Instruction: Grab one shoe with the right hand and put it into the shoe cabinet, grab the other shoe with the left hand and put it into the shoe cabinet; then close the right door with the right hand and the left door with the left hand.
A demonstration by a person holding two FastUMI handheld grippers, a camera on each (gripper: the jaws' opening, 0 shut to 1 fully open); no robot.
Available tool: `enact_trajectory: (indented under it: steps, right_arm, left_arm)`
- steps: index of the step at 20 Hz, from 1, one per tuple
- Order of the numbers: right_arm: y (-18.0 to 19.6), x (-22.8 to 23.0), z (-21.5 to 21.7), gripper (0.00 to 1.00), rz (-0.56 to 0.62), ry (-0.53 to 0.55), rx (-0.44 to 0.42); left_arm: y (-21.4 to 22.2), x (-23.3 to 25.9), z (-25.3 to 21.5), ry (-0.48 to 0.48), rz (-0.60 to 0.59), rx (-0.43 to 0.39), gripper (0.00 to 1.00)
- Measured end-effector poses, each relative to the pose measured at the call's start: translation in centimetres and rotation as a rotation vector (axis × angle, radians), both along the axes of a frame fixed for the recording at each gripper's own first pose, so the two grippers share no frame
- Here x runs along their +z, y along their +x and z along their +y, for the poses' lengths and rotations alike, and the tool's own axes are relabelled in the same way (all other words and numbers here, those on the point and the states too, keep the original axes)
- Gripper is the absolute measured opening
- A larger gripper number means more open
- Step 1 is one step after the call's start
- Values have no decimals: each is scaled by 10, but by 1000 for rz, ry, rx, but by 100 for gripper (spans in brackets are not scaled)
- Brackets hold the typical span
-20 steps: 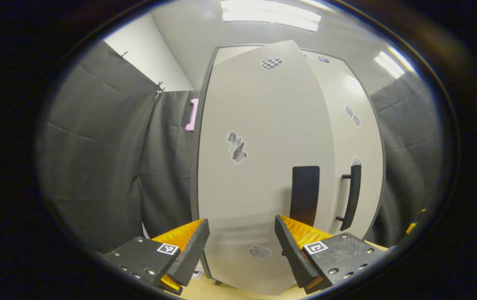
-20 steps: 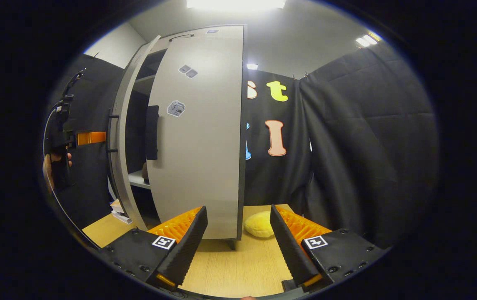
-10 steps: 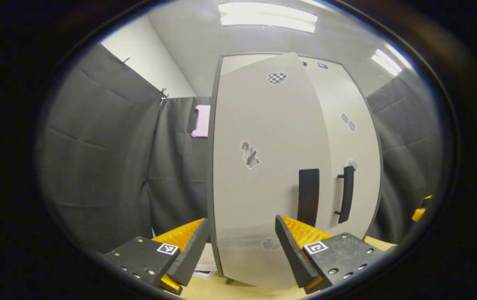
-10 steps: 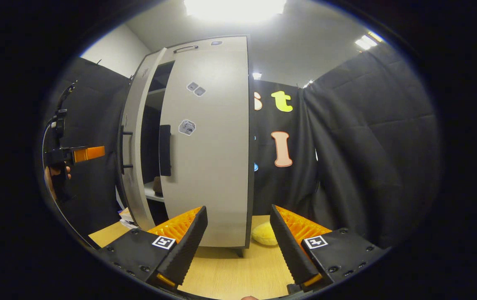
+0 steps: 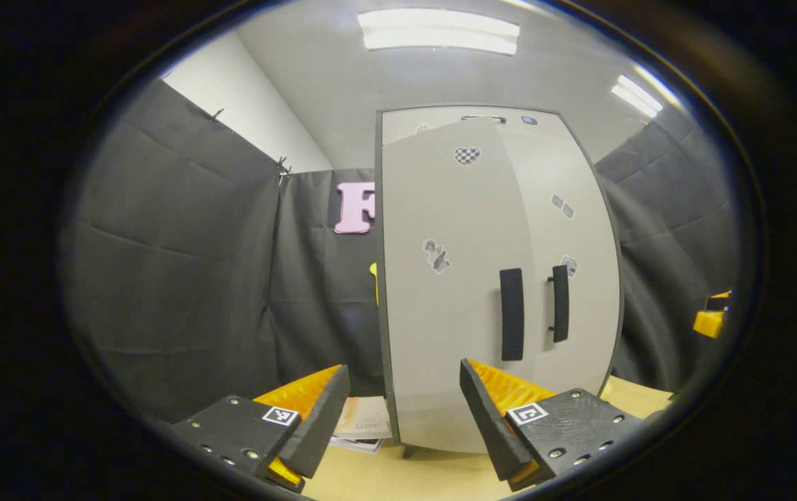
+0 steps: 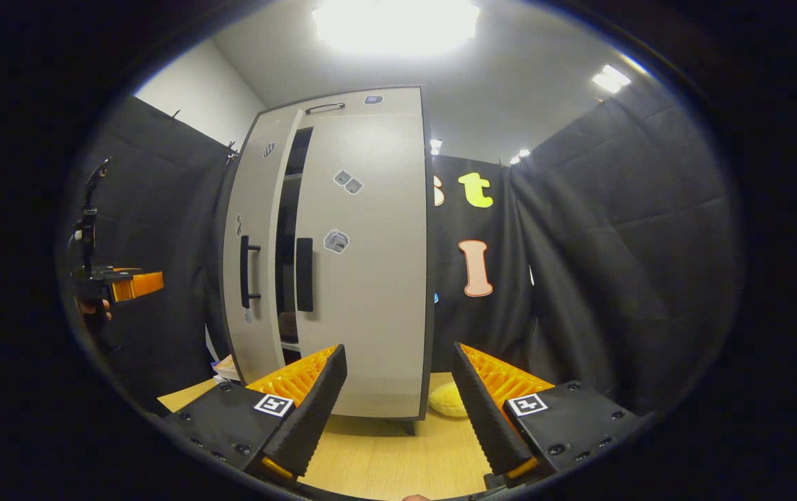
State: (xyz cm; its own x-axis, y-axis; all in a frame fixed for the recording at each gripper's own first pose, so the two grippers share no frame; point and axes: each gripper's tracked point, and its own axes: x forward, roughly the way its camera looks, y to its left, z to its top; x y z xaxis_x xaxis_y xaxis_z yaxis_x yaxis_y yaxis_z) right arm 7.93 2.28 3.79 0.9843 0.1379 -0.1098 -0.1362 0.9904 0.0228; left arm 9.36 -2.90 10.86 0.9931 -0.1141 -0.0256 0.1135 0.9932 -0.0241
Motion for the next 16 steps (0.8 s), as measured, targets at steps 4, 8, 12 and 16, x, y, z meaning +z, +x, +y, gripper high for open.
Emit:
enact_trajectory:
  steps: [4, 8, 12, 16]
  right_arm:
    - [-13, 2, 0, 96, -16, -11, -8]
    - [-25, 5, 1, 96, -32, -28, -3]
    - [-33, 12, 4, 96, -67, -24, 5]
    - [-36, 16, 2, 93, -88, -7, 2]
  left_arm:
    - [-27, -9, 13, 22, 5, 5, 98]
    - [-50, -23, 25, -6, 33, 19, 96]
    - [-72, -36, 40, 3, 49, 30, 91]
    - [-83, -48, 48, 20, 59, 47, 87]
